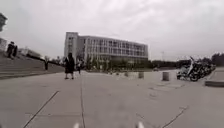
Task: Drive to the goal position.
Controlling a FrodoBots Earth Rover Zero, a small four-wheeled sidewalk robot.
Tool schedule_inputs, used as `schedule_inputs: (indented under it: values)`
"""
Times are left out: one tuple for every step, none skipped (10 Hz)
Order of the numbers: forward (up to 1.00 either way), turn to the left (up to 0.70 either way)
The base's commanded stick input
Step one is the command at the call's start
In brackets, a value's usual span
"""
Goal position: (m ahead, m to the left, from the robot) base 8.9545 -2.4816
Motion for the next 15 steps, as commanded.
schedule_inputs:
  values:
    - [0.57, 0.00]
    - [0.31, 0.00]
    - [0.01, 0.00]
    - [0.00, 0.00]
    - [0.00, 0.00]
    - [0.00, 0.00]
    - [0.00, 0.00]
    - [0.00, 0.00]
    - [0.00, 0.00]
    - [0.00, 0.00]
    - [0.00, 0.00]
    - [0.00, 0.00]
    - [0.02, 0.00]
    - [0.15, 0.00]
    - [0.27, 0.00]
